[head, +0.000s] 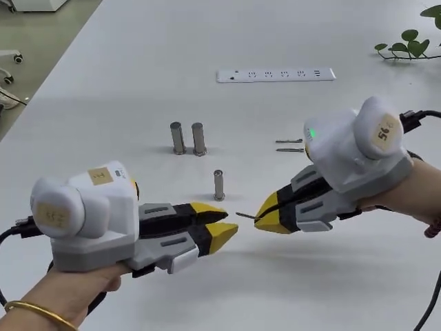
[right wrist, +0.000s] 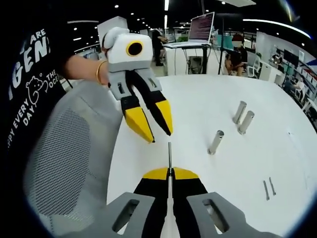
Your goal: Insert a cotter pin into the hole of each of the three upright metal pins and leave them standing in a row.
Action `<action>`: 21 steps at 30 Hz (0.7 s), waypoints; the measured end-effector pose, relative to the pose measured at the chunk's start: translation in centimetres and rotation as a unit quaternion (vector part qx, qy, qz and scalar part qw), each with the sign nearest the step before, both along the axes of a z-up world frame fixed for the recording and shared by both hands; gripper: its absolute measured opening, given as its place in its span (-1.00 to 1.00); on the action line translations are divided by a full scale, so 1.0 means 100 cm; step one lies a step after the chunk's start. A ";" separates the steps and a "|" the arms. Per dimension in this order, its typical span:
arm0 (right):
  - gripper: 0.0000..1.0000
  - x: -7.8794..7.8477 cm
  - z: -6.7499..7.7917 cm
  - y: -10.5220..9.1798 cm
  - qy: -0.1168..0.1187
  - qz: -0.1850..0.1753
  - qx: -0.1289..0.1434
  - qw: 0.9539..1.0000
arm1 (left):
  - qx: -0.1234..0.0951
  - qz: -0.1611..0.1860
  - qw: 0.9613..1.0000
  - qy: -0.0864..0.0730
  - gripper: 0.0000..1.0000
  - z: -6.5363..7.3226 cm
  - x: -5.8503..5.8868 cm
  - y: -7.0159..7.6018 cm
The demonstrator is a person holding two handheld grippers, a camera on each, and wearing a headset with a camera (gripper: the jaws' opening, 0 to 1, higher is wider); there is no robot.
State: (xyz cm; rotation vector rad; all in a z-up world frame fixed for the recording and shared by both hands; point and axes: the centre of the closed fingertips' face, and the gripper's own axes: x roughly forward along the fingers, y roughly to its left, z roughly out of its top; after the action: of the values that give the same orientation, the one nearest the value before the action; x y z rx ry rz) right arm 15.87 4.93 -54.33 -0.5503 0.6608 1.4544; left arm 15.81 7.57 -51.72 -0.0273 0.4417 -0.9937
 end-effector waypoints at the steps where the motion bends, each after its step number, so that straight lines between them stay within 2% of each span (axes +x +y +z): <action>1: -1.00 0.002 -0.001 0.000 -0.002 -0.004 -0.003 1.000 | 0.004 0.012 1.000 -0.001 -0.75 -0.001 0.003 0.003; 3: -1.00 0.007 -0.005 -0.003 -0.011 -0.009 -0.023 1.000 | 0.001 0.035 0.999 0.001 -0.75 -0.003 0.009 0.008; 6: -1.00 0.011 -0.008 -0.003 -0.010 -0.010 -0.035 0.999 | -0.001 0.062 0.998 0.005 -0.72 -0.006 0.015 0.012; 9: -1.00 0.016 -0.013 -0.005 -0.025 -0.004 -0.058 0.998 | 0.017 0.076 0.997 0.002 -0.71 -0.013 0.020 0.015; 13: -1.00 0.022 -0.015 -0.003 -0.029 -0.003 -0.066 0.997 | 0.042 0.093 0.995 -0.009 -0.69 -0.020 0.028 0.018; 15: -1.00 0.027 -0.017 -0.005 -0.041 0.002 -0.081 0.996 | 0.055 0.101 0.993 -0.014 -0.66 -0.023 0.033 0.019; 21: -1.00 0.037 -0.018 -0.001 -0.042 0.002 -0.094 0.995 | 0.078 0.126 0.989 -0.017 -0.62 -0.032 0.049 0.021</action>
State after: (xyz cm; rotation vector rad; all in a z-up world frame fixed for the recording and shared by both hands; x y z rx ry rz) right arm 19.57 4.85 -56.12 -0.7557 0.7337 1.3717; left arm 20.69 9.72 -54.89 0.0730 0.4703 -0.7087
